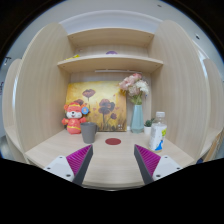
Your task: Pour water
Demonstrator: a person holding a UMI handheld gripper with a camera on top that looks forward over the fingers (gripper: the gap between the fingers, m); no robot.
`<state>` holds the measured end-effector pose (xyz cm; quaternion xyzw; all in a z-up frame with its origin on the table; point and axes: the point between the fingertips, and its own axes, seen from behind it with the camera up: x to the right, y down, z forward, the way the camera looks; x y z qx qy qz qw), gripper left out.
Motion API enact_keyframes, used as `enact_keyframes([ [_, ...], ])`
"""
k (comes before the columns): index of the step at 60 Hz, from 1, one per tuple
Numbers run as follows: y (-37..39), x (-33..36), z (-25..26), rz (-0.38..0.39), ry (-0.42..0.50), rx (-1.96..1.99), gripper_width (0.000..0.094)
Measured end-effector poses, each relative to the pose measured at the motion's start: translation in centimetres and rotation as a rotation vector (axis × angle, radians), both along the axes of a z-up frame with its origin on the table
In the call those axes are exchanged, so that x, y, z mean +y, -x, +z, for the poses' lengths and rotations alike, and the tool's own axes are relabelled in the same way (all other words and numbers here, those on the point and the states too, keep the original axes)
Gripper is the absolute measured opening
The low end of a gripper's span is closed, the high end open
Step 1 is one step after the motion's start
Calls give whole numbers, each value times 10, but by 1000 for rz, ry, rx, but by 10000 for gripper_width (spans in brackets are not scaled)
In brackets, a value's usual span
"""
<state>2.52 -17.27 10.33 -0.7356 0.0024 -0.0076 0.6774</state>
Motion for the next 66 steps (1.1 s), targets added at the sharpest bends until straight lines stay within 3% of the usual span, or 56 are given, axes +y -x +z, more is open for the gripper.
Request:
enact_keyframes([
  [8,-60,9,-2,-94,12,-2,857],
  [9,-33,12,4,-91,10,-3,856],
  [16,-131,30,3,-158,-9,-8,855],
  [43,-212,146,1,-178,27,-84,843],
  [50,-218,169,-8,-166,51,-51,768],
  [57,-222,181,-14,-156,51,-32,584],
  [66,-217,181,-15,-153,40,-31,460],
])
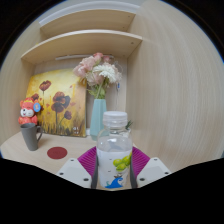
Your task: Pour water
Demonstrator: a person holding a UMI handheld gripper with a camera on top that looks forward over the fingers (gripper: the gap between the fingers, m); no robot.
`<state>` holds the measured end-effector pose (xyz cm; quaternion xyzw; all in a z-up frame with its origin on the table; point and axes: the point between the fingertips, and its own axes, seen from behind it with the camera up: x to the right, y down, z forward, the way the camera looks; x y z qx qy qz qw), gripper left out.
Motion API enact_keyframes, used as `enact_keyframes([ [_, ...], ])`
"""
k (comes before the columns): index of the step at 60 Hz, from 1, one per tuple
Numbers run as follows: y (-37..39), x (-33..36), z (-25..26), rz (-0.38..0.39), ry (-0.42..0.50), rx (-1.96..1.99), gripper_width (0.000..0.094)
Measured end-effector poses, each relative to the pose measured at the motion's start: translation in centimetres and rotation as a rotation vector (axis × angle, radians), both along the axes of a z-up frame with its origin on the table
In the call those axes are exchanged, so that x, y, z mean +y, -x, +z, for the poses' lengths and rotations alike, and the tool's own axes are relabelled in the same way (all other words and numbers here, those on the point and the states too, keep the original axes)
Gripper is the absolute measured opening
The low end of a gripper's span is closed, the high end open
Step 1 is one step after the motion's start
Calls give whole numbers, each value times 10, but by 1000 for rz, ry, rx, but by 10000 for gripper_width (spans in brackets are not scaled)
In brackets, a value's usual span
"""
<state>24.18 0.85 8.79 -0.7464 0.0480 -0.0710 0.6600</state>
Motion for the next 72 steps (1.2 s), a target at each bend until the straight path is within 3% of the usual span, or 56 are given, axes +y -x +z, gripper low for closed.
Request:
enact_keyframes([
  [4,0,1,3,1,2,-34,392],
  [13,3,3,3,-19,5,-71,392],
  [21,22,17,10,16,31,-164,390],
  [39,126,82,84,114,17,-919,390],
  [56,234,115,102,215,-88,-1657,389],
  [72,288,124,106,218,-221,-2229,389],
])
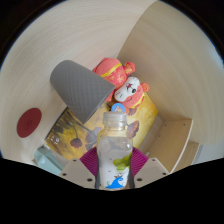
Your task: Pour water
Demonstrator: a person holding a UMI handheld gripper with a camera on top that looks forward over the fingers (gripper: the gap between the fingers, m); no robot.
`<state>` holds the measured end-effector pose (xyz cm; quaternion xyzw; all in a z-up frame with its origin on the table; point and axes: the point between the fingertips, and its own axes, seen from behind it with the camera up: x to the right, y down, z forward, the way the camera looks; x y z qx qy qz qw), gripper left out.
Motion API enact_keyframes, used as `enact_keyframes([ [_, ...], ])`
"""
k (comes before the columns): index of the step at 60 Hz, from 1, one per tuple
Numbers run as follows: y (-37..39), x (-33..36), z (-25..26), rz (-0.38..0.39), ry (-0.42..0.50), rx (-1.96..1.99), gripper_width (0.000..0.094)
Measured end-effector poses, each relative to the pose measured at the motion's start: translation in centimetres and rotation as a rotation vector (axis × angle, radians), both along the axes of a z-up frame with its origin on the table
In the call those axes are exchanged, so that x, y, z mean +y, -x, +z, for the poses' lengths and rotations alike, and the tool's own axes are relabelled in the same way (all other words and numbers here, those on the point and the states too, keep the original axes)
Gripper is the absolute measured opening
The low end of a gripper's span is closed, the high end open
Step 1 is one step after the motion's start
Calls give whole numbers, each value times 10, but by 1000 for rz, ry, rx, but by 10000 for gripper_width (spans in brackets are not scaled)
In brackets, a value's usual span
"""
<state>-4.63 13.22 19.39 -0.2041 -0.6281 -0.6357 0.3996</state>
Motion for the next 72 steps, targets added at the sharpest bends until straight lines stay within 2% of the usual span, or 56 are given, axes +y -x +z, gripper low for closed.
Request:
enact_keyframes([
  [5,8,0,-1,26,-18,-96,391],
  [15,8,2,-6,19,-29,-159,390],
  [21,5,1,1,19,-26,-73,387],
  [27,-4,0,21,17,-1,179,390],
  [35,-35,-3,43,-47,87,747,390],
  [41,-61,-2,52,-47,187,1176,391],
  [48,-81,-5,47,-11,283,1636,400],
  [51,-88,-3,36,-4,326,1798,401],
  [57,-93,0,-1,-41,422,2064,400],
  [66,-88,6,-60,-85,531,2198,401],
  [72,-82,7,-85,-98,561,2224,400],
])
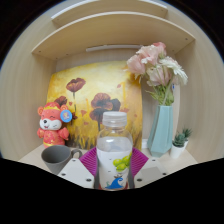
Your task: Pour water
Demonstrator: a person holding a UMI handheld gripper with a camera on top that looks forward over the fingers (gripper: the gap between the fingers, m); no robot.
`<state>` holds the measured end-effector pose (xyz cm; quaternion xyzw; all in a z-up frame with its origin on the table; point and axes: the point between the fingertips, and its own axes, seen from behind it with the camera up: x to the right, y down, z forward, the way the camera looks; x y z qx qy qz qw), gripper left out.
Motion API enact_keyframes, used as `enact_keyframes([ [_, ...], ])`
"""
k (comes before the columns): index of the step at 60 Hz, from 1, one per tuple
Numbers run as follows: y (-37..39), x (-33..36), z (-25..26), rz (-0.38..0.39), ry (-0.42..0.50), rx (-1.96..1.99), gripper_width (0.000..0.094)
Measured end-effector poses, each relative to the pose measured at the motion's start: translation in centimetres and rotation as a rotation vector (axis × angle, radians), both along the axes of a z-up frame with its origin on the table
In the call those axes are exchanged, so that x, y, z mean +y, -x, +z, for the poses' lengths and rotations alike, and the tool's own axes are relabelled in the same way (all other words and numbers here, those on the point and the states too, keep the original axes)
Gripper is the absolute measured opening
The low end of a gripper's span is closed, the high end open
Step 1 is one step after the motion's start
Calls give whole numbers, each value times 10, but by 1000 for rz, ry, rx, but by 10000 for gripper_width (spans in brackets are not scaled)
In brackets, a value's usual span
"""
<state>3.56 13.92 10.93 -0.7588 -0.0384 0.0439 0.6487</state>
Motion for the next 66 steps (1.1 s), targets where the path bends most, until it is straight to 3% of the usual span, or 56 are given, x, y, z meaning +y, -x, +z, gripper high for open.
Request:
enact_keyframes([
  [20,6,-2,-19,17,-27,-22,433],
  [28,2,-3,-22,-5,-4,-15,570],
  [35,-3,-17,-37,-30,73,-30,864],
  [49,-10,-93,-54,-84,170,24,853],
  [66,6,-219,-75,-100,222,-9,852],
])
